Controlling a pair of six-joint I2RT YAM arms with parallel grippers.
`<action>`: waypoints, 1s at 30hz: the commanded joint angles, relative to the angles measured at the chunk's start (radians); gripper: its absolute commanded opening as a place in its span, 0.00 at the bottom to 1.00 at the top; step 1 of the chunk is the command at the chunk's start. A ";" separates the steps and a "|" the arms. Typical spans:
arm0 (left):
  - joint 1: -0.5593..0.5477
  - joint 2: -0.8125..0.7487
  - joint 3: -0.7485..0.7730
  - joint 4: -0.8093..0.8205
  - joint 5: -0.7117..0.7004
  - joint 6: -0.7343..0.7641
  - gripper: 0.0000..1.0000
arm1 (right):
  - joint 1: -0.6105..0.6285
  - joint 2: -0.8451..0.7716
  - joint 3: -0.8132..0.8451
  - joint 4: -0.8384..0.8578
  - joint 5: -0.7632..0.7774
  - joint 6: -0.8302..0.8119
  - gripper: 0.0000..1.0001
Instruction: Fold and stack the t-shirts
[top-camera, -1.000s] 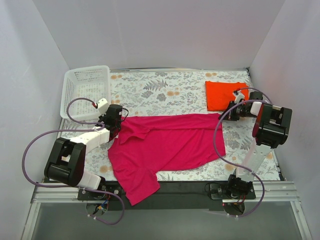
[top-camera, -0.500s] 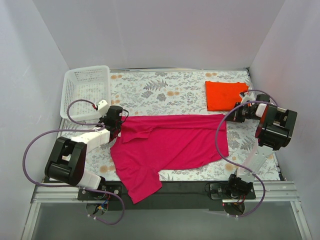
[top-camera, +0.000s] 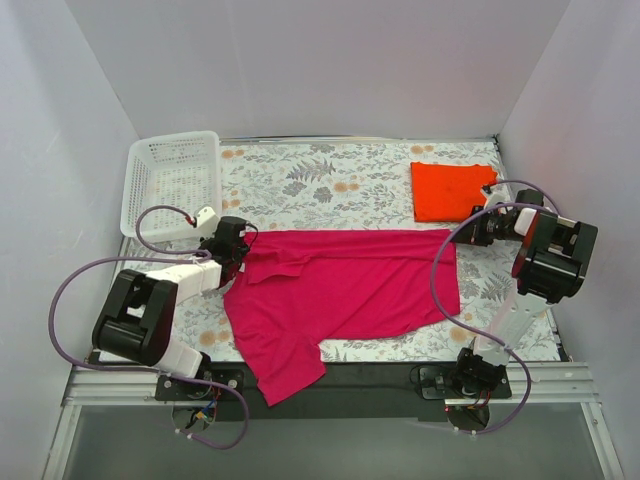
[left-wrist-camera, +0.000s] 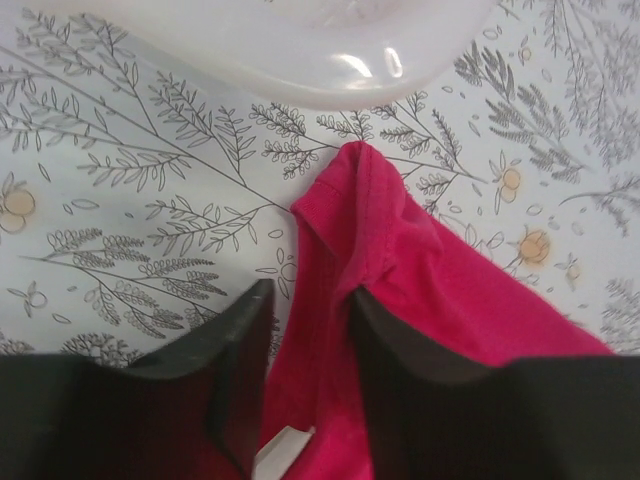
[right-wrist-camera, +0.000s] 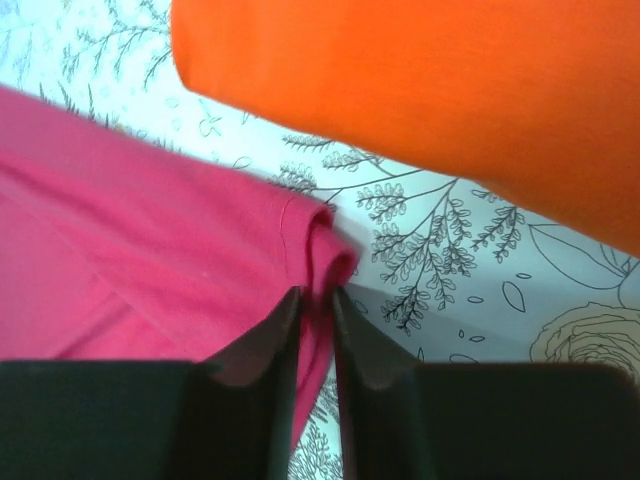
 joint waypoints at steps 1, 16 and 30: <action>0.007 -0.069 -0.008 0.015 0.014 0.014 0.44 | -0.015 -0.067 0.031 -0.068 -0.011 -0.120 0.25; 0.033 -0.520 -0.111 -0.071 0.254 0.087 0.61 | 0.263 -0.294 0.088 -0.484 -0.089 -0.761 0.52; 0.118 -0.503 -0.124 -0.151 0.309 -0.075 0.59 | 1.252 -0.161 0.161 0.060 0.481 -0.666 0.48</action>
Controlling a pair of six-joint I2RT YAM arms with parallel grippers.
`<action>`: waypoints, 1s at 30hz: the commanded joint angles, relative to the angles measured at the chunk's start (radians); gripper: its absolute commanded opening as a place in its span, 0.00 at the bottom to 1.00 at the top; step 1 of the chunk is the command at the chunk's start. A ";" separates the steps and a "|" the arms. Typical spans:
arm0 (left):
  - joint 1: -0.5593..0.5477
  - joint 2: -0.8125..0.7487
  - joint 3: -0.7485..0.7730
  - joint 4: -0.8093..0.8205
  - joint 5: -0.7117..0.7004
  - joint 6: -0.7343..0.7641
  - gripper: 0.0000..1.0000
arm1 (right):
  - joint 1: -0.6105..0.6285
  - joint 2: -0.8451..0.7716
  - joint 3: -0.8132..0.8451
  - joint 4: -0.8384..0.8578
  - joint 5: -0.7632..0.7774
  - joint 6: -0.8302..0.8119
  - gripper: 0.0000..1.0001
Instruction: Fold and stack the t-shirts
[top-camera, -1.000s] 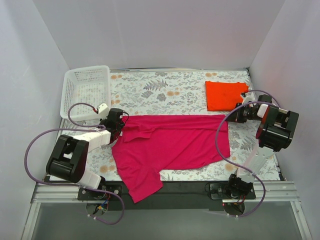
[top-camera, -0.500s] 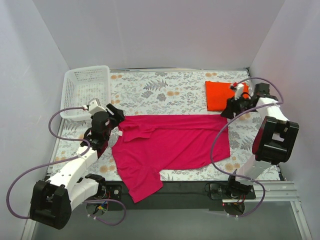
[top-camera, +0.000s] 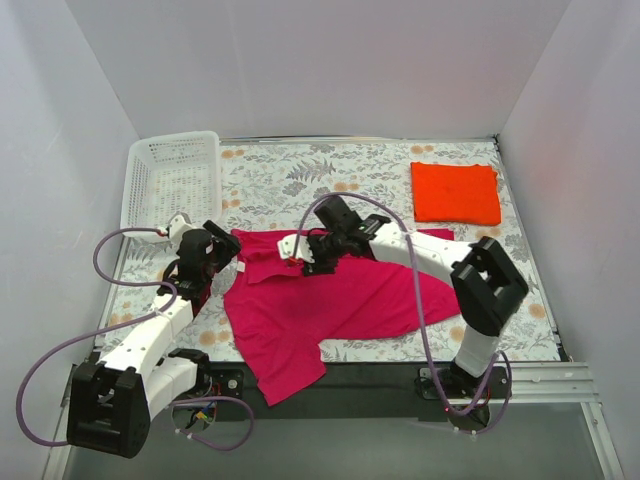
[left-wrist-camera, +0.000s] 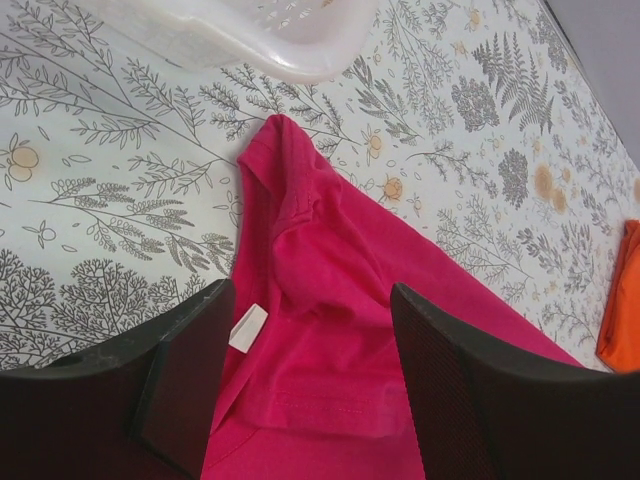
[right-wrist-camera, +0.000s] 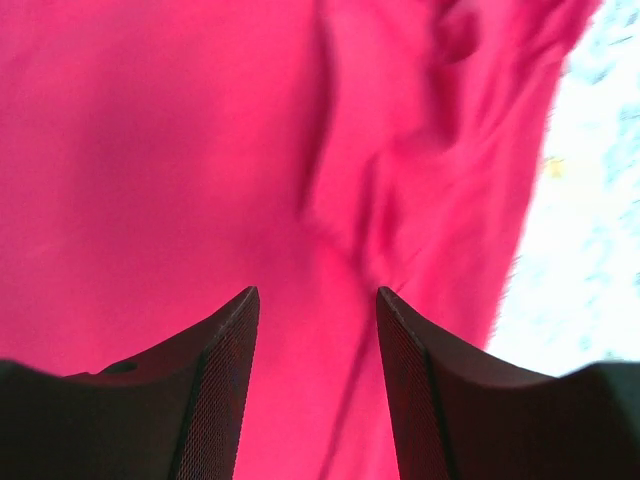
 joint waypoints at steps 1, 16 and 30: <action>0.011 -0.016 0.013 -0.046 0.018 -0.061 0.59 | 0.054 0.098 0.104 0.154 0.202 0.057 0.48; 0.036 -0.026 0.058 -0.321 -0.118 -0.299 0.59 | 0.194 0.316 0.251 0.251 0.311 0.114 0.41; 0.051 -0.072 0.027 -0.331 -0.089 -0.328 0.59 | 0.211 0.328 0.222 0.260 0.293 0.137 0.01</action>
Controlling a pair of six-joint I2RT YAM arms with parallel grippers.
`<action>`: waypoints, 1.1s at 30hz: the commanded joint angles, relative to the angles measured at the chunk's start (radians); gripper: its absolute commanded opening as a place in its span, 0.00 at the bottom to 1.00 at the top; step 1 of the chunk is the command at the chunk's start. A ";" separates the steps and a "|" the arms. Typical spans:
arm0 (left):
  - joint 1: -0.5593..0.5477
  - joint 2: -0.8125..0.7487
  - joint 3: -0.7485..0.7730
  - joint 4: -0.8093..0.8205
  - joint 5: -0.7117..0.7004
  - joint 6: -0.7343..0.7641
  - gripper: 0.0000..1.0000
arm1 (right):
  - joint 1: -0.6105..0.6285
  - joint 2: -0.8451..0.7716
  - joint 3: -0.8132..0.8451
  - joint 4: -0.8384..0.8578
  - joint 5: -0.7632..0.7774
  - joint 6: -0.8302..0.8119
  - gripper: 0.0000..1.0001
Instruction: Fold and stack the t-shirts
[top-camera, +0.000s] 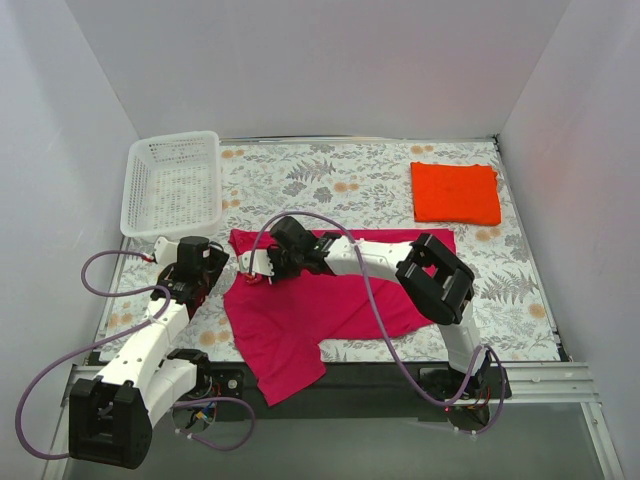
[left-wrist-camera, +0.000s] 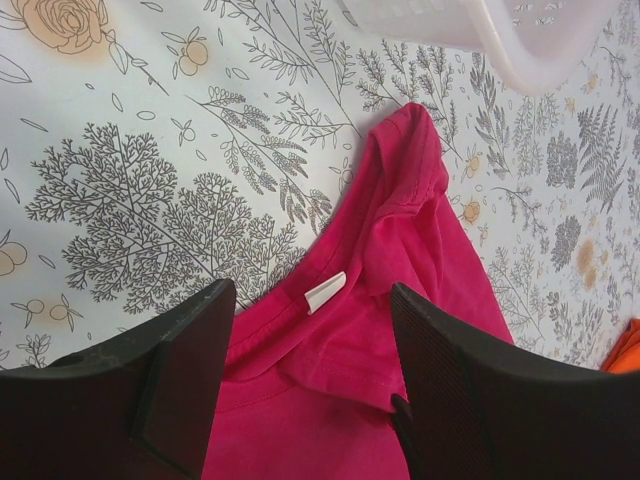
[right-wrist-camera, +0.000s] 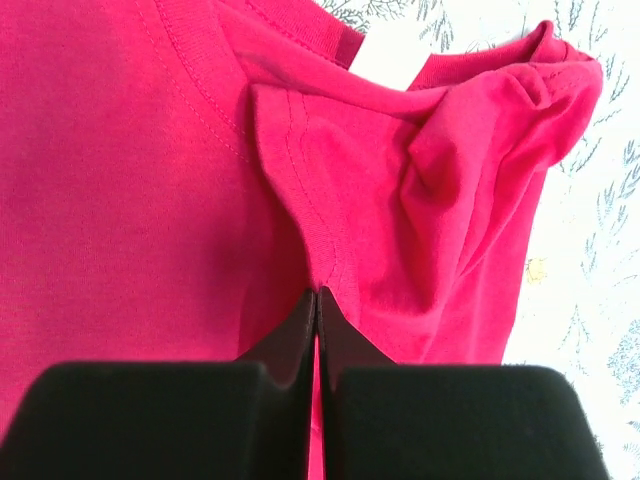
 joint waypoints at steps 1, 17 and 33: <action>0.007 -0.009 0.005 -0.003 0.003 -0.014 0.59 | 0.007 -0.004 0.004 0.037 -0.011 0.009 0.01; 0.012 0.029 0.000 0.089 0.101 0.066 0.58 | 0.001 -0.268 -0.136 -0.272 -0.179 -0.196 0.01; 0.019 0.201 0.009 0.476 0.242 0.260 0.42 | -0.028 -0.174 -0.125 -0.276 -0.138 -0.167 0.01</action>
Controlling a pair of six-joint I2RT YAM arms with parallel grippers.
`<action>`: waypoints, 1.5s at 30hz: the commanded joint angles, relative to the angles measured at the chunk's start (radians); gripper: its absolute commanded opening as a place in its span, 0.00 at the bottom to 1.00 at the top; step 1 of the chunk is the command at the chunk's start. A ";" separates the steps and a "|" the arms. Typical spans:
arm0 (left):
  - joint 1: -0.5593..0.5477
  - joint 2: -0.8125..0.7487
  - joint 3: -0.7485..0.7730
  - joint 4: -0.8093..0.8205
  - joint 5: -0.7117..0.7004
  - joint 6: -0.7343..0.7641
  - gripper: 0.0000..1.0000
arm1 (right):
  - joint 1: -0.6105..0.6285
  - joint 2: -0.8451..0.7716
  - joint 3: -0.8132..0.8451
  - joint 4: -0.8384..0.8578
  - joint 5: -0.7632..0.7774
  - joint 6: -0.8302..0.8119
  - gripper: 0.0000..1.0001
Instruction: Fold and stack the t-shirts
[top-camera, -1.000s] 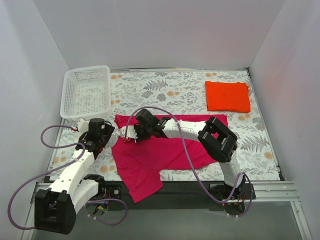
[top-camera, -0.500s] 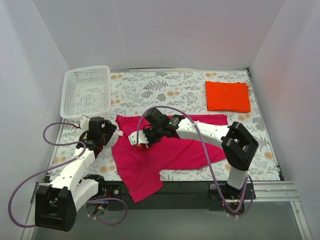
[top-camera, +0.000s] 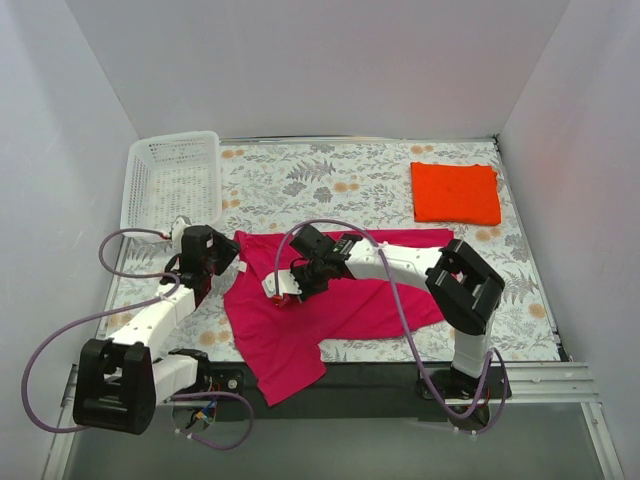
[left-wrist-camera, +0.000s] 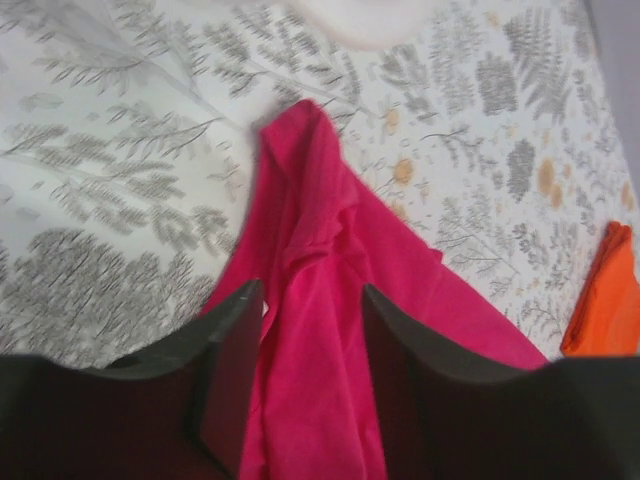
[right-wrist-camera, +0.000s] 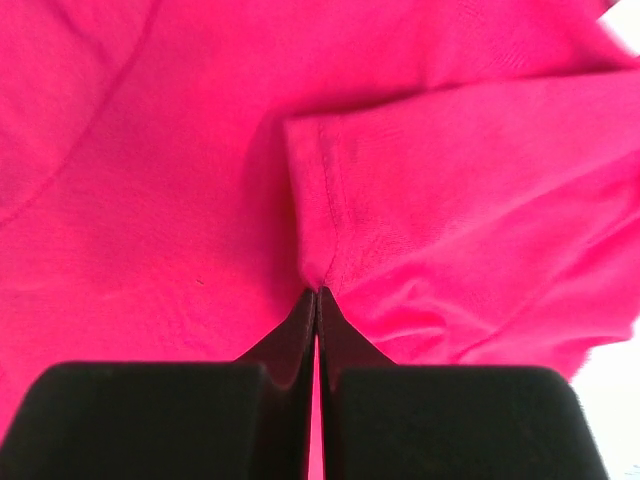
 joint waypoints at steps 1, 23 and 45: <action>0.012 0.051 0.011 0.237 0.079 0.115 0.39 | -0.019 0.021 0.028 0.001 0.004 0.020 0.01; 0.013 0.390 0.164 0.277 0.016 0.227 0.33 | -0.037 0.038 0.054 0.019 -0.034 0.047 0.01; 0.013 0.428 0.172 0.280 -0.108 0.244 0.00 | -0.091 -0.054 -0.006 0.008 -0.065 -0.008 0.01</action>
